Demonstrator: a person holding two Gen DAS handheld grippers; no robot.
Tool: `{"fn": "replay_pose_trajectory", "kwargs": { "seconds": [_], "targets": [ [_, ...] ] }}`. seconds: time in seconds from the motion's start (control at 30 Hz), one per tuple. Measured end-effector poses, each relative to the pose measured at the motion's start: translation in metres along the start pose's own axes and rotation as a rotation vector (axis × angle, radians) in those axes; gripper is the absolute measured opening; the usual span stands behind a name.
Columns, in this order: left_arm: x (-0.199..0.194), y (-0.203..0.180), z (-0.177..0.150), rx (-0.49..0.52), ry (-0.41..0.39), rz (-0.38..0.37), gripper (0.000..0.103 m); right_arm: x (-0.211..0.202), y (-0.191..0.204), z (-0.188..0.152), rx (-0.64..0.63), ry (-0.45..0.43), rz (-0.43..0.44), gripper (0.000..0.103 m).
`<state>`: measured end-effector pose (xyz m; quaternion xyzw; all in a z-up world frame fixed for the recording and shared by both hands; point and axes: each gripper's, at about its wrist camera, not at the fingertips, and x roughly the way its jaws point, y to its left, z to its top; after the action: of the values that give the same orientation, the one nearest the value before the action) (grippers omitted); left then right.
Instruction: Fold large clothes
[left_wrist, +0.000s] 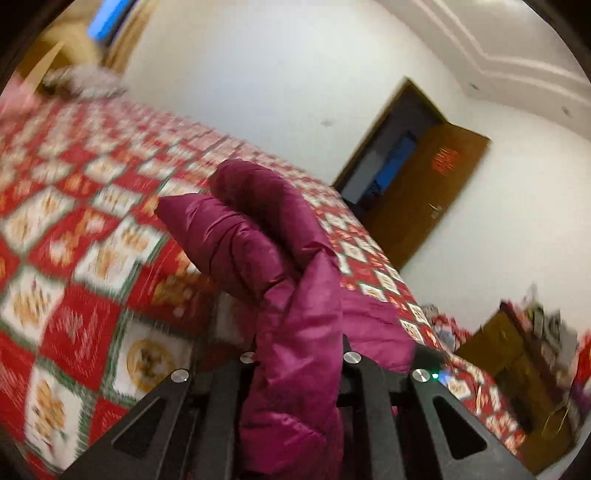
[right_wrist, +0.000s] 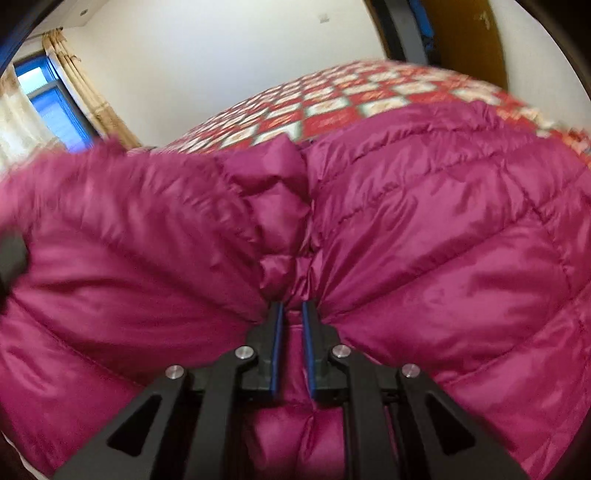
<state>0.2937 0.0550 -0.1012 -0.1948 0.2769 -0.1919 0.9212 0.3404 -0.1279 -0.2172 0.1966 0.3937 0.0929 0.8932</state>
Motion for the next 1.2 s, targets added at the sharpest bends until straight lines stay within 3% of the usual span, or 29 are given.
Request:
{"fn": "replay_pose_trajectory", "kwargs": {
  "seconds": [0.2, 0.37, 0.47, 0.6, 0.8, 0.97, 1.07, 1.2],
  "targets": [
    [-0.015, -0.031, 0.011, 0.214, 0.003, 0.076, 0.013, 0.022, 0.042, -0.017, 0.113, 0.161, 0.367, 0.011],
    [-0.007, -0.058, -0.002, 0.353, 0.016, 0.119, 0.013, -0.002, 0.019, -0.006, 0.103, 0.127, 0.424, 0.011],
    [0.011, -0.077, -0.018, 0.431, 0.043, 0.116, 0.013, -0.036, -0.018, 0.006, 0.093, 0.055, 0.395, 0.012],
    [0.041, -0.098, -0.041, 0.504, 0.101, 0.110, 0.013, -0.074, -0.079, 0.017, 0.127, -0.043, 0.261, 0.012],
    [0.086, -0.116, -0.082, 0.621, 0.203, 0.140, 0.013, -0.091, -0.135, 0.018, 0.209, -0.087, 0.172, 0.012],
    [0.108, -0.121, -0.114, 0.713, 0.268, 0.107, 0.016, -0.100, -0.142, 0.025, 0.174, -0.101, 0.134, 0.012],
    [0.117, -0.125, -0.132, 0.797, 0.255, 0.107, 0.016, -0.109, -0.131, 0.044, 0.103, -0.129, 0.155, 0.013],
    [0.122, -0.115, -0.127, 0.748, 0.282, 0.059, 0.016, -0.095, -0.116, 0.060, -0.004, -0.075, 0.224, 0.013]
  ]
}}
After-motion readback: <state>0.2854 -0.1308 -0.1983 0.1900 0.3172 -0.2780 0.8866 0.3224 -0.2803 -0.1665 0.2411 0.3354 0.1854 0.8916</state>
